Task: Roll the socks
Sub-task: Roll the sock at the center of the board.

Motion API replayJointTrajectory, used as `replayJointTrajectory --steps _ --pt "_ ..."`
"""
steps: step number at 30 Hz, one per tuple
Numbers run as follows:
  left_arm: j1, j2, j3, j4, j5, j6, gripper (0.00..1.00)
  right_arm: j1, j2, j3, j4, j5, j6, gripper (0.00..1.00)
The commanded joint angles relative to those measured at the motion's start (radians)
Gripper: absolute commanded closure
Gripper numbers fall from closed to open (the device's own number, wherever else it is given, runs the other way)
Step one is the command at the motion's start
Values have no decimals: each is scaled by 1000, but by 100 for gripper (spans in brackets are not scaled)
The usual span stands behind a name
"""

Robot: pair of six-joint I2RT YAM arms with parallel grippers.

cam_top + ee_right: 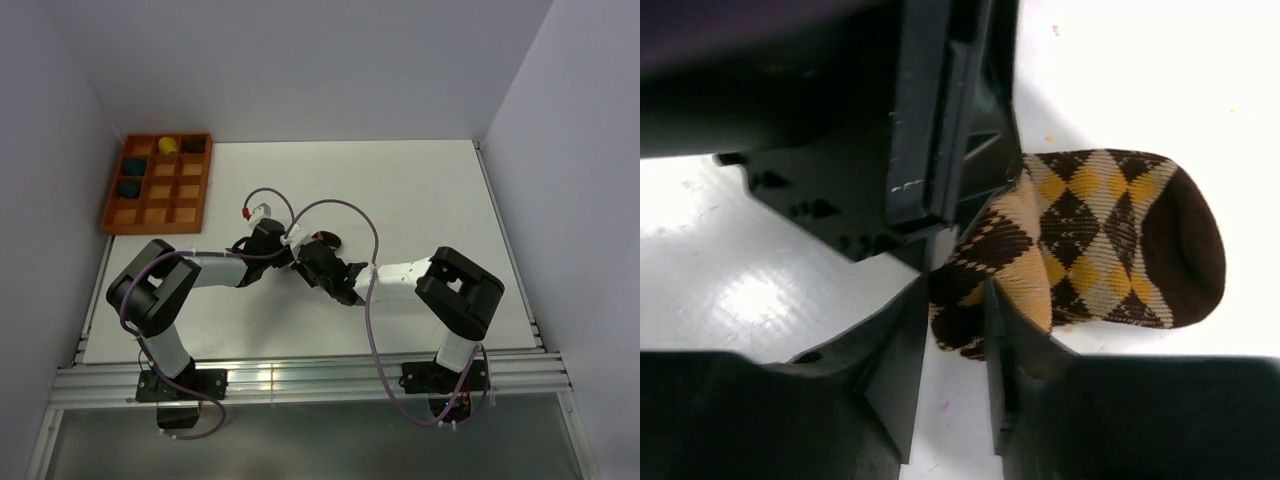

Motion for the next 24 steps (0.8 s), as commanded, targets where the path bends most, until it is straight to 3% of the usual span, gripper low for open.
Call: replayJointTrajectory --steps 1,2,3,4,10,11,12,14,15,17,24 --pt "-12 -3 0 -104 2 38 82 -3 61 0 -55 57 79 74" --pt "-12 -6 -3 -104 3 38 82 -3 66 -4 -58 57 90 82" --pt "-12 -11 -5 -101 5 39 82 -3 68 -9 -61 68 101 96" --pt "-12 -14 -9 -98 11 39 82 -3 75 -12 -72 68 114 100" --pt "-12 -17 -3 -99 12 42 81 -9 43 -35 -58 14 121 100" --pt "-14 -16 -3 -101 12 42 82 -9 16 -36 -54 10 116 94" --pt "-14 -14 -3 -101 12 44 82 -9 5 -38 -51 7 113 79" --pt "-14 -11 -2 -104 14 45 82 -9 -35 -41 -44 10 96 59" --pt "-14 -9 -2 -105 14 47 82 -9 -44 -38 -46 14 90 55" --pt "-14 -9 0 -108 16 48 82 -9 -51 -15 -70 33 66 50" --pt "-16 -3 14 -124 17 55 82 -7 -53 13 -78 66 9 49"
